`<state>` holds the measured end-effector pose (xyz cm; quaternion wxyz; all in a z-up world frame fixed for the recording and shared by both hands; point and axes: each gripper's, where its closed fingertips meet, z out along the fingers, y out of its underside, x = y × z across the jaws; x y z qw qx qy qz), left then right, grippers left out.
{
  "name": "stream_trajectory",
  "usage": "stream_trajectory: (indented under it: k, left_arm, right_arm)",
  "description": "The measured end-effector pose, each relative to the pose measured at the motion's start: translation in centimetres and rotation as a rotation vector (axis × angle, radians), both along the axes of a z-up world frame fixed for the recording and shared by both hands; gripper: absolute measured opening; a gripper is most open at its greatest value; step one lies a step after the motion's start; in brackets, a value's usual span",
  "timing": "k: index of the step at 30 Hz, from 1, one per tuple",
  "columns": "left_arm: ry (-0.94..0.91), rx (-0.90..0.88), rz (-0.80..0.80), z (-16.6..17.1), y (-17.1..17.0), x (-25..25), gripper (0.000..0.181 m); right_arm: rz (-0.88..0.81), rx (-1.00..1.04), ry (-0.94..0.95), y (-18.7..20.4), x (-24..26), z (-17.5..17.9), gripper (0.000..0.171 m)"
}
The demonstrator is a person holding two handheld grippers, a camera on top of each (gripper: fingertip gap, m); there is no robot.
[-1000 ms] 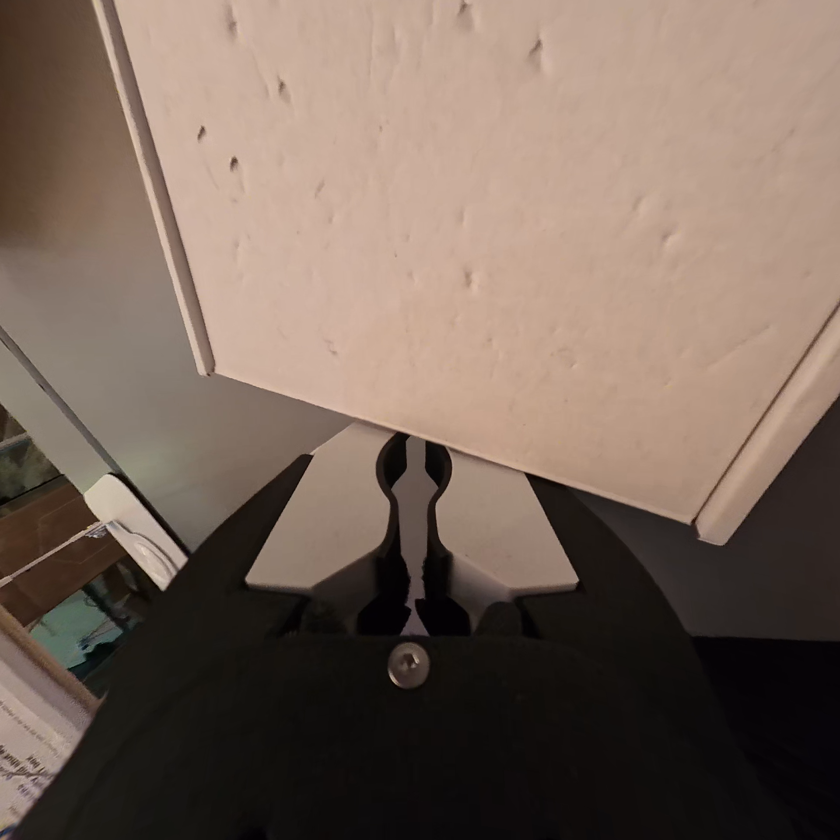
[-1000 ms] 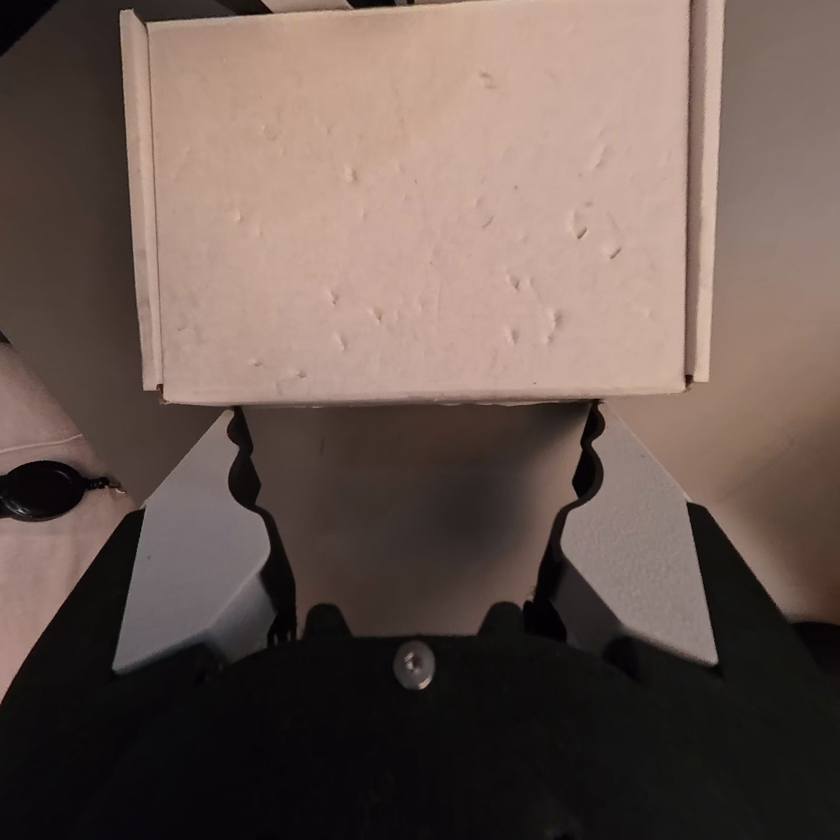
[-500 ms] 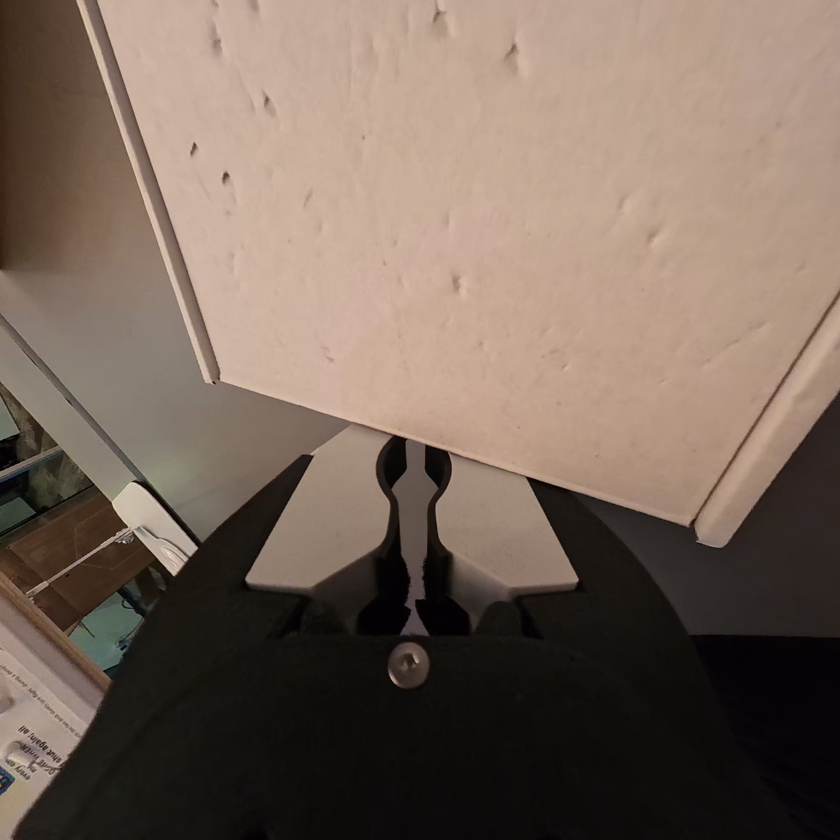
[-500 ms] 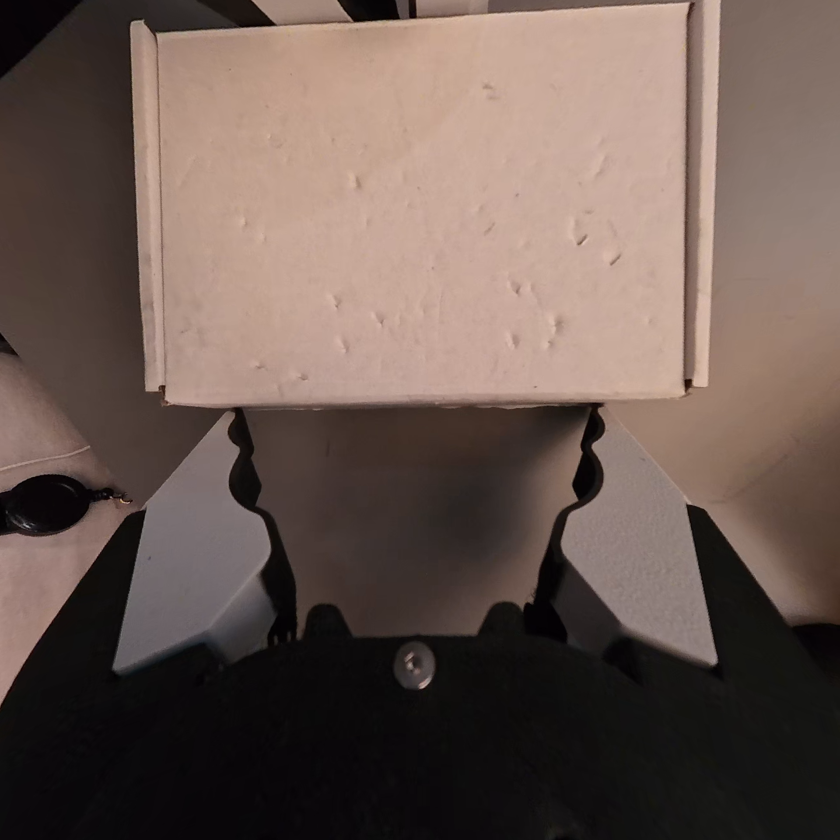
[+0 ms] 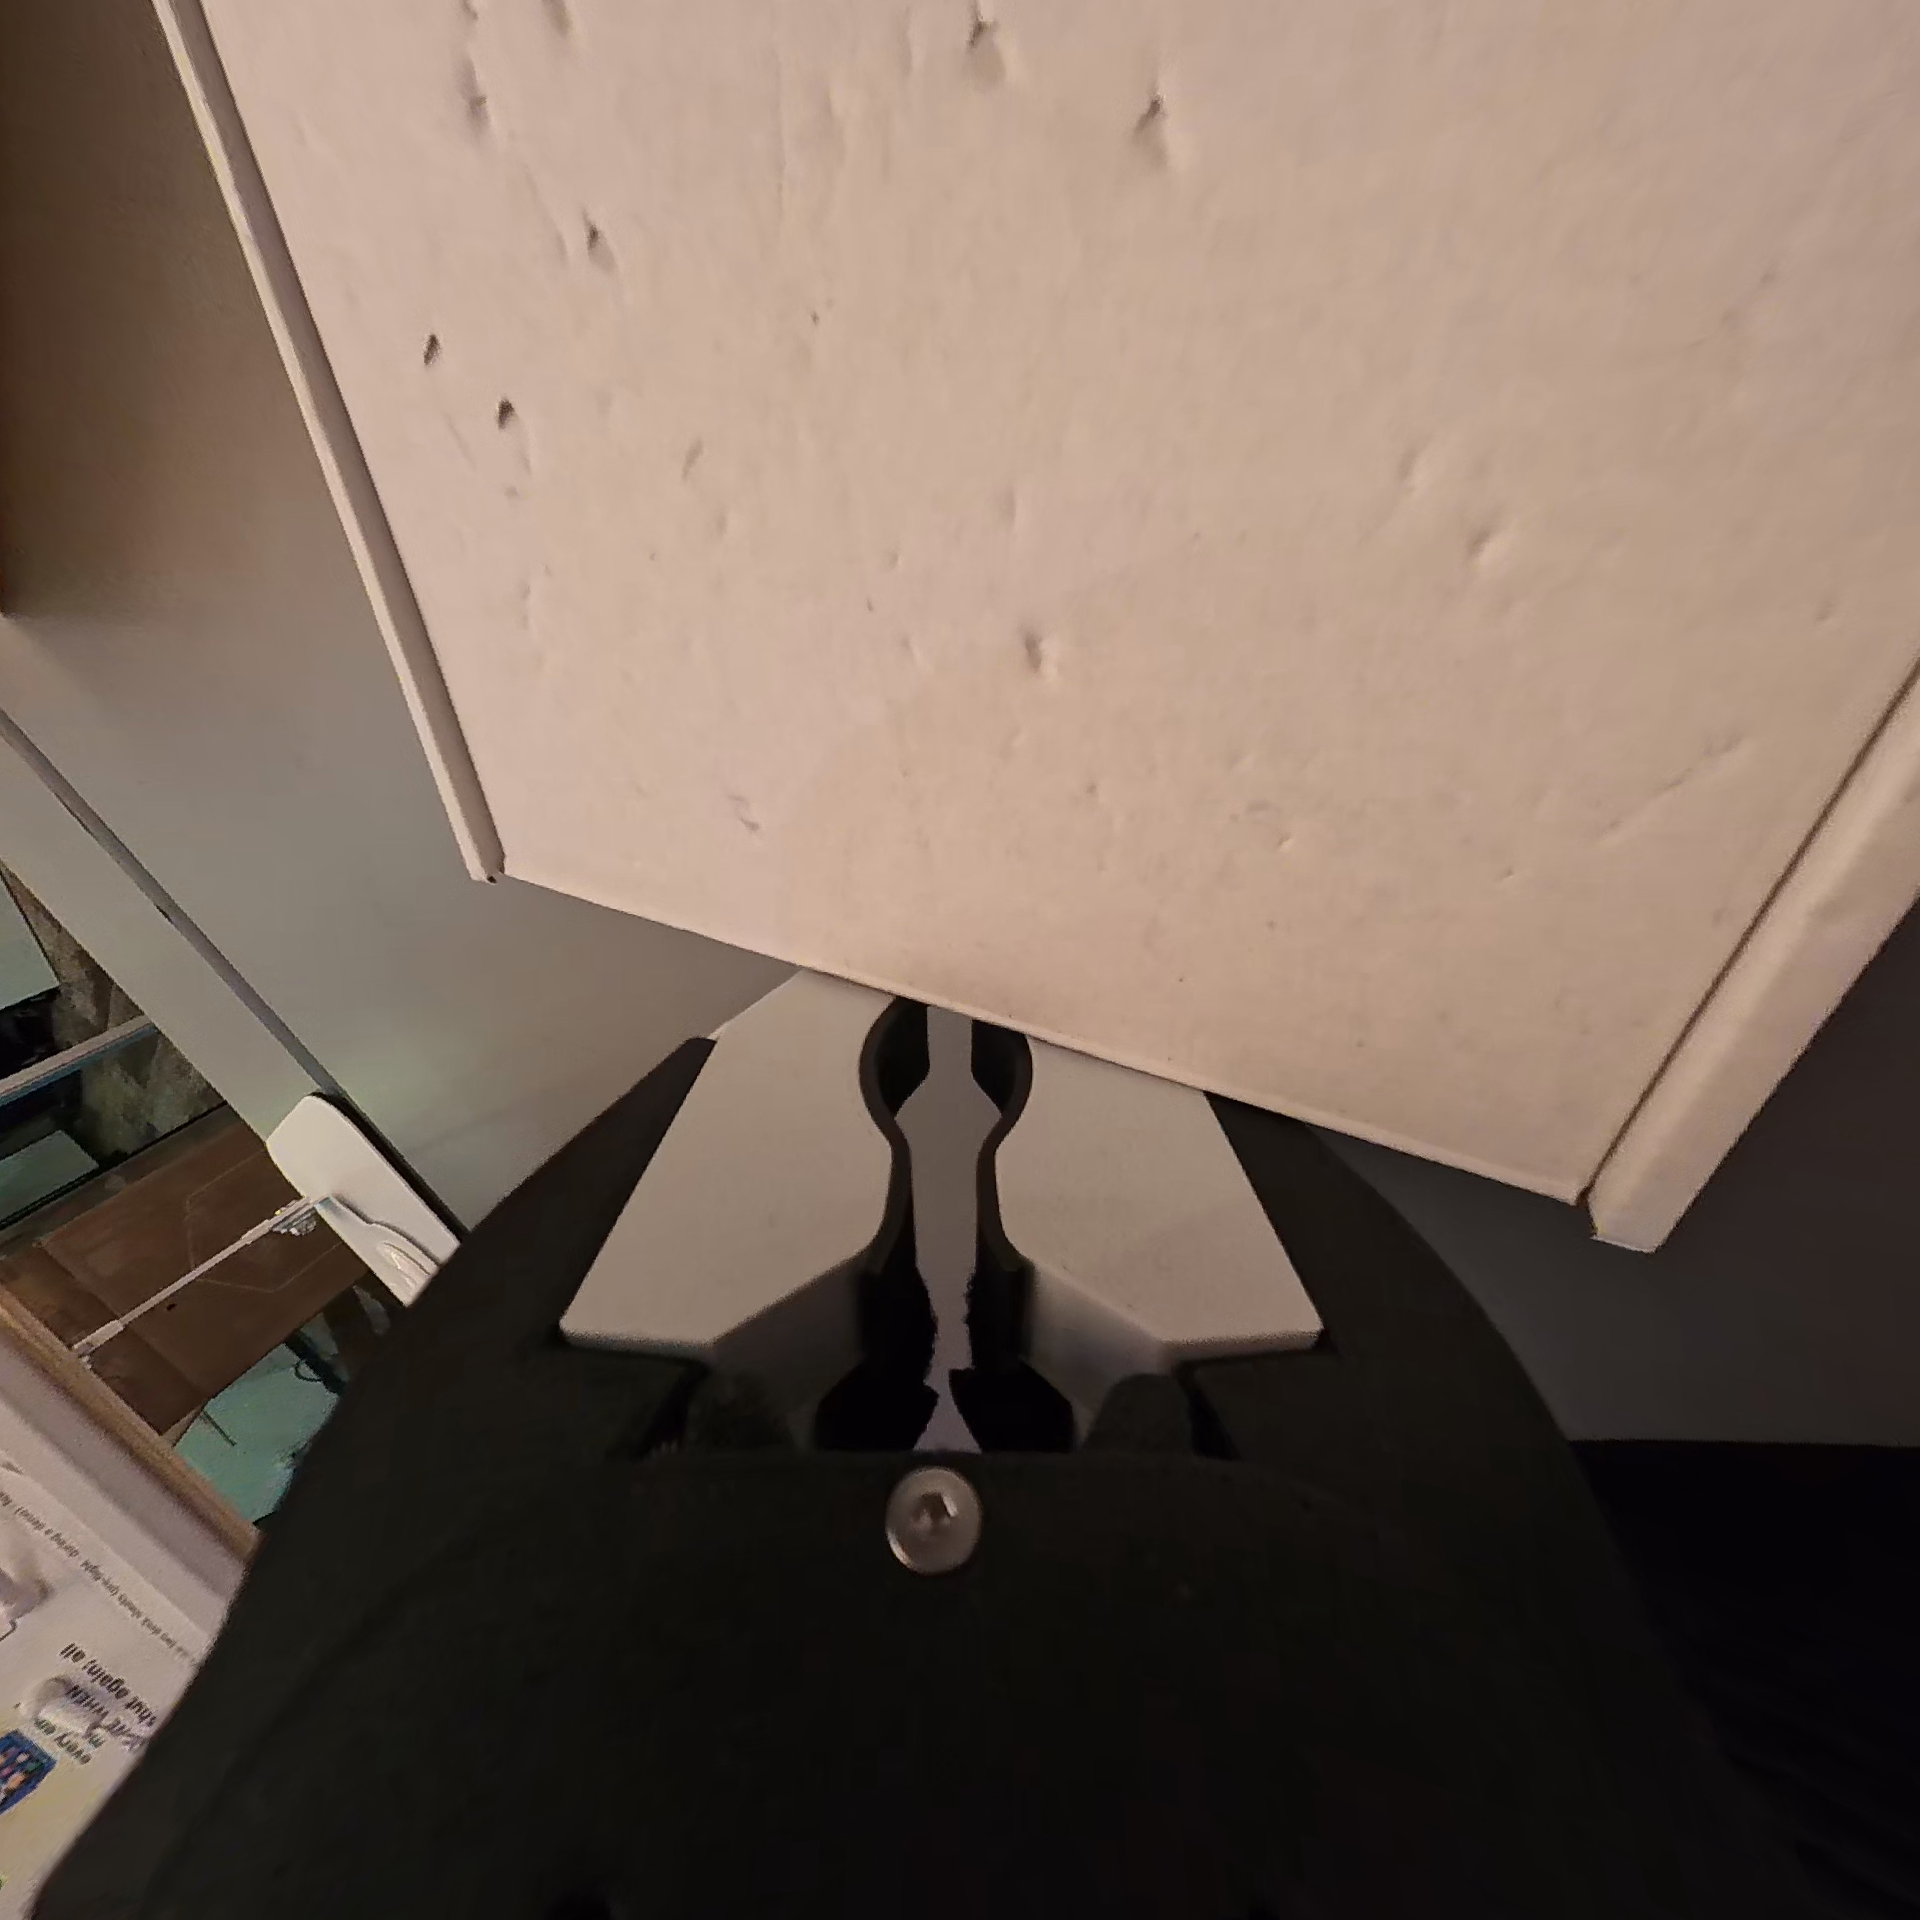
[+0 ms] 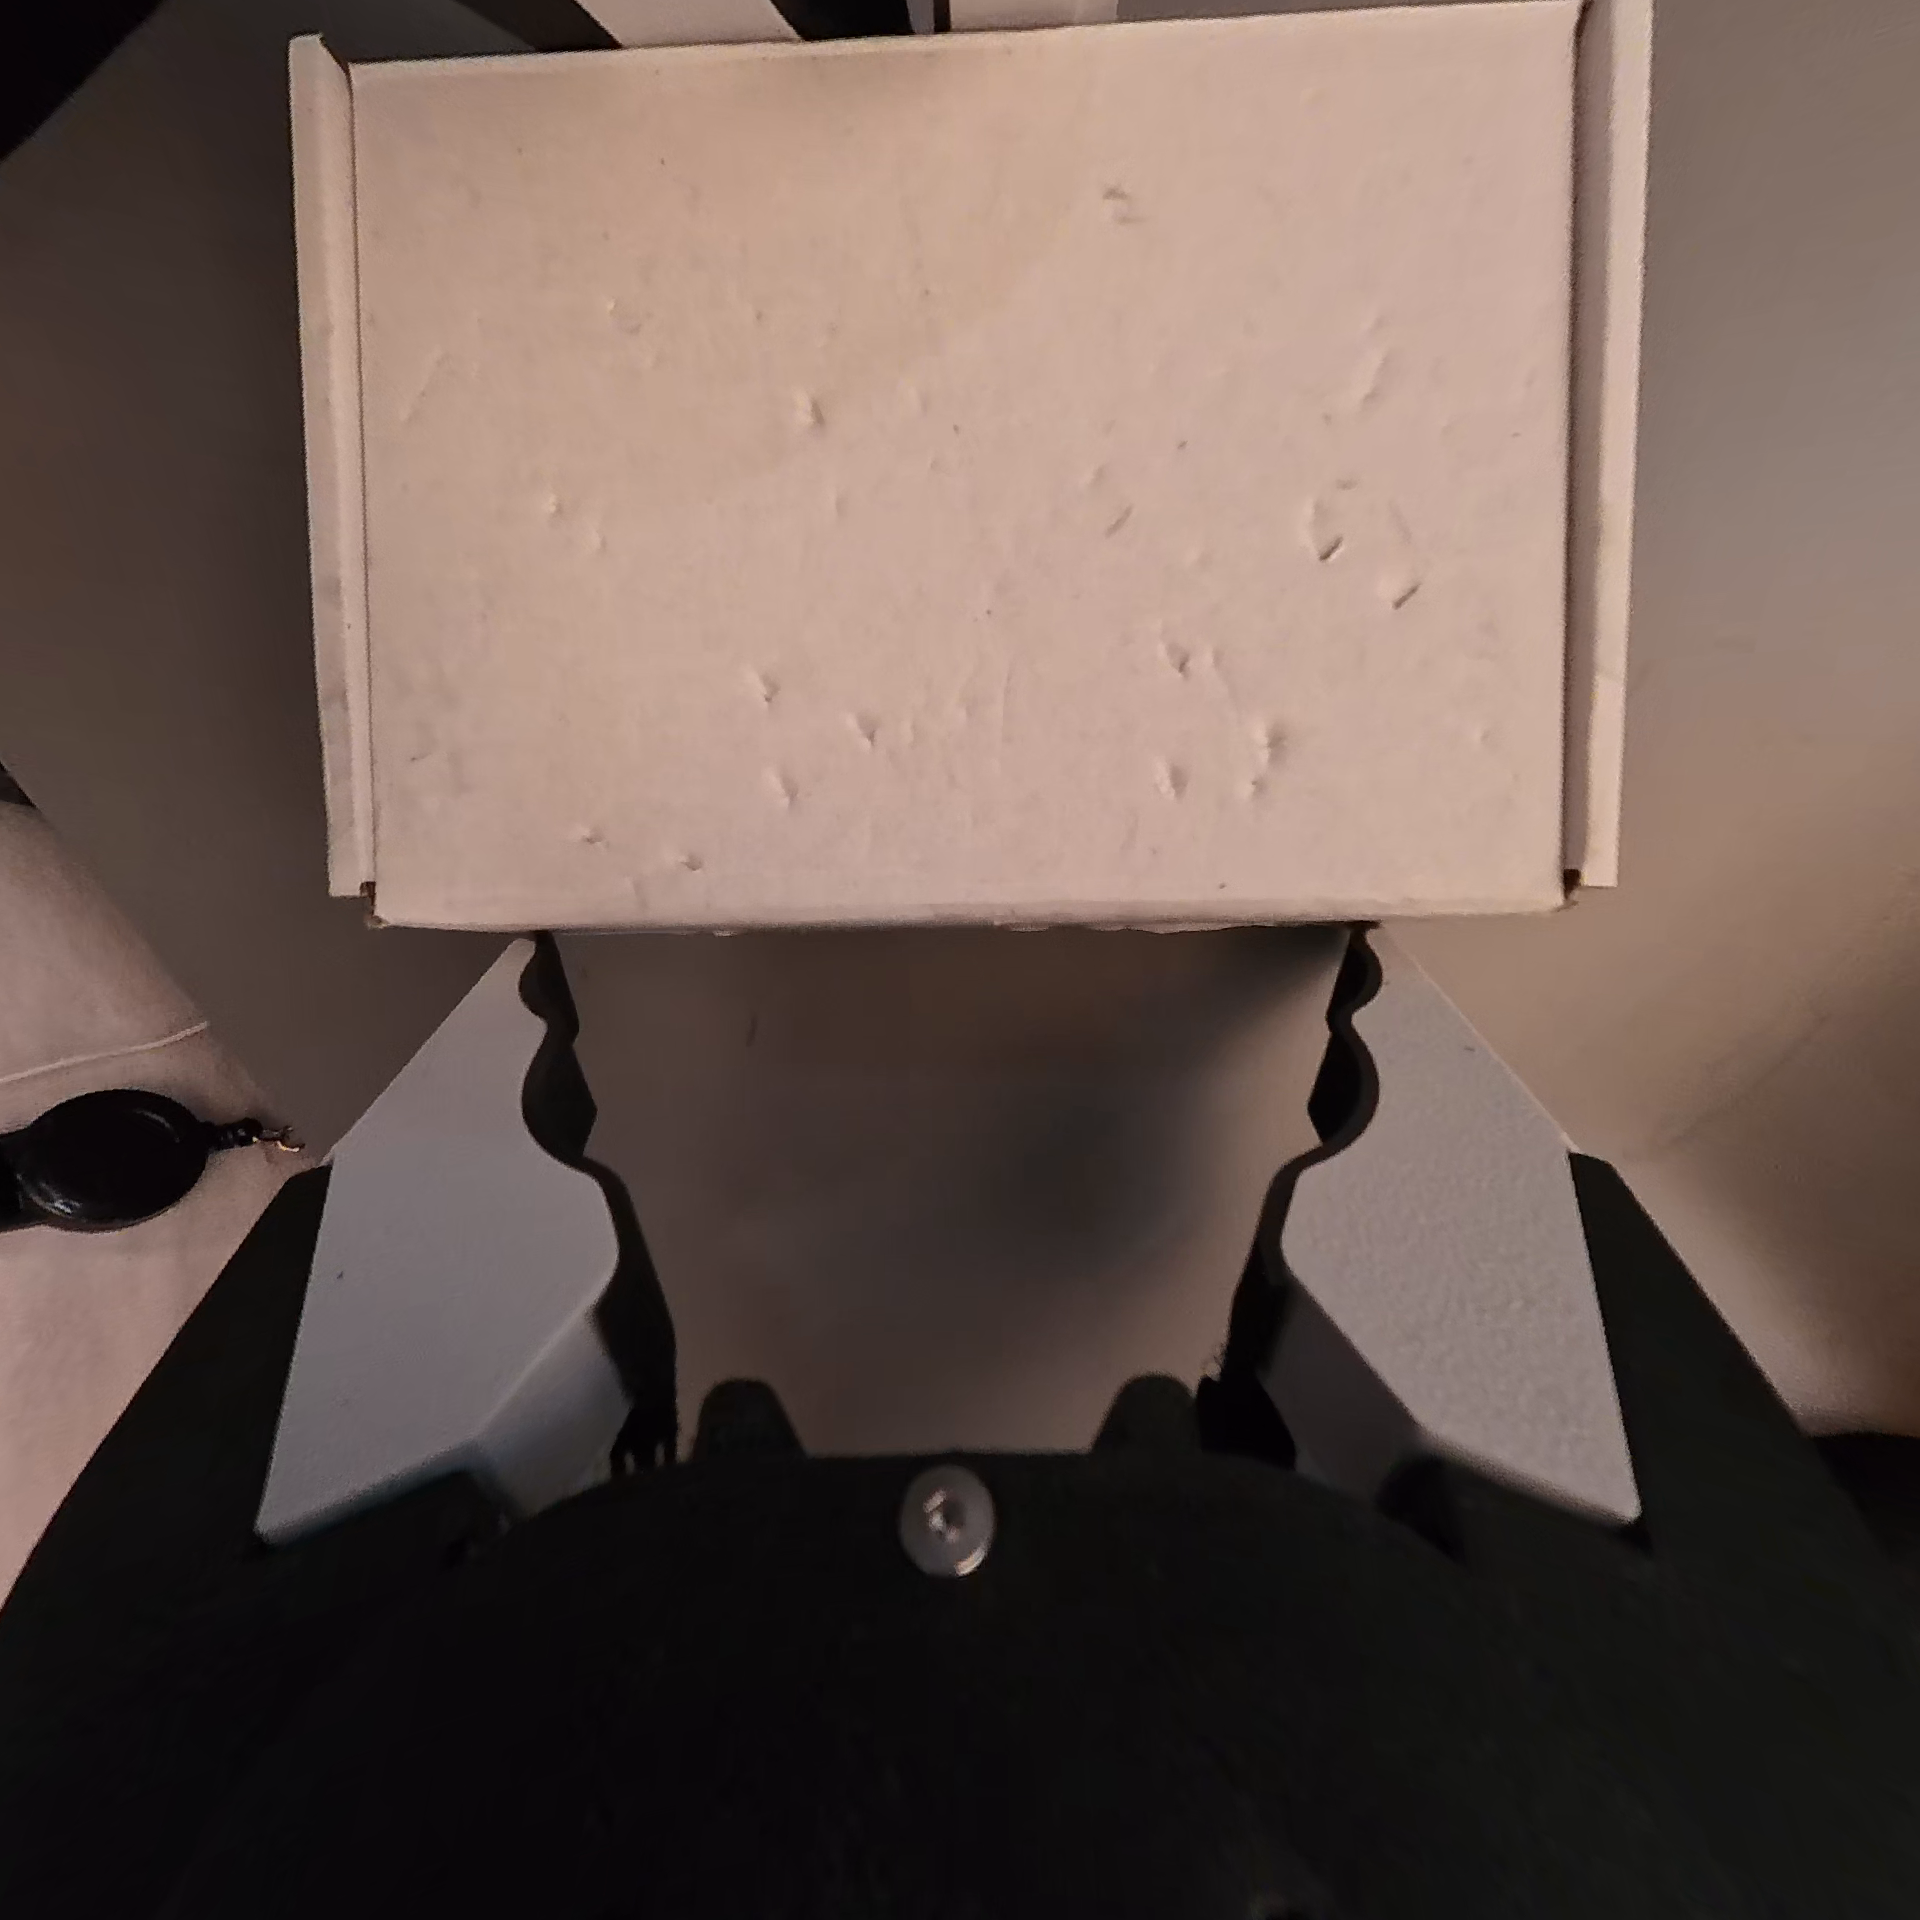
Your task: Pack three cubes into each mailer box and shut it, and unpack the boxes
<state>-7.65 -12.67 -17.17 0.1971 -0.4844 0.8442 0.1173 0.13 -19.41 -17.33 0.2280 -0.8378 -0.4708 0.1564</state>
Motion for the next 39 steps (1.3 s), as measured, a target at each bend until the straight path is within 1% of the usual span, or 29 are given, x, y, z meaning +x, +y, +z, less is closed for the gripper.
stream_trajectory:
  k: [5,7,10,12,14,16,17,18,21,23,25,31,33,36,39]
  left_arm:
    - [-0.034,-0.017,0.041,0.1,0.1,0.3,0.0]
    - [-0.051,-0.032,0.069,0.5,0.3,0.1,0.0]
    - [-0.087,-0.039,0.118,2.0,0.9,-0.7,0.002]
    - [-0.139,-0.064,0.149,3.5,1.0,-1.1,0.005]
    - [-0.208,-0.1,0.161,5.1,0.6,-1.1,0.008]
    - [-0.267,-0.147,0.175,6.8,-0.4,-1.0,0.014]
    - [-0.288,-0.163,0.183,7.6,-0.8,-0.9,0.017]
    - [-0.304,-0.166,0.186,8.4,-1.2,-0.9,0.019]
    - [-0.316,-0.12,0.168,10.1,-2.2,-1.3,0.023]
    - [-0.317,-0.059,0.156,11.1,-2.4,-1.8,0.024]
    - [-0.327,-0.021,0.152,12.1,-2.7,-2.1,0.023]
    - [-0.409,0.025,0.155,14.5,-2.7,-2.4,0.023]
    - [-0.432,0.03,0.164,15.1,-2.6,-2.6,0.024]
    - [-0.463,0.033,0.17,15.8,-2.5,-3.0,0.024]
    - [-0.496,0.052,0.187,16.8,-2.1,-3.9,0.024]
  right_arm:
    - [-0.022,0.006,0.003,0.0,0.7,-0.1,0.142]
    - [-0.029,0.02,-0.031,-0.1,1.7,-0.4,0.144]
    - [-0.037,0.032,-0.051,-0.1,3.4,-0.2,0.146]
    - [-0.025,0.082,0.014,0.4,3.6,1.4,0.145]
    - [0.036,0.162,0.108,0.7,3.1,3.8,0.143]
    - [0.189,0.277,0.214,0.4,1.6,6.2,0.138]
    - [0.256,0.344,0.253,0.3,0.9,7.0,0.137]
    - [0.296,0.395,0.252,0.4,0.6,7.2,0.137]
    - [0.389,0.486,0.102,1.3,0.1,6.0,0.138]
    - [0.455,0.514,0.019,1.6,-0.6,5.4,0.138]
    - [0.482,0.531,-0.042,2.5,-1.2,5.1,0.138]
    - [0.554,0.511,-0.052,2.5,-5.7,4.7,0.14]
    - [0.54,0.515,-0.087,3.6,-7.7,4.6,0.145]
    - [0.54,0.452,-0.152,5.2,-9.7,4.1,0.151]
    - [0.483,0.387,-0.134,7.5,-11.0,4.3,0.15]
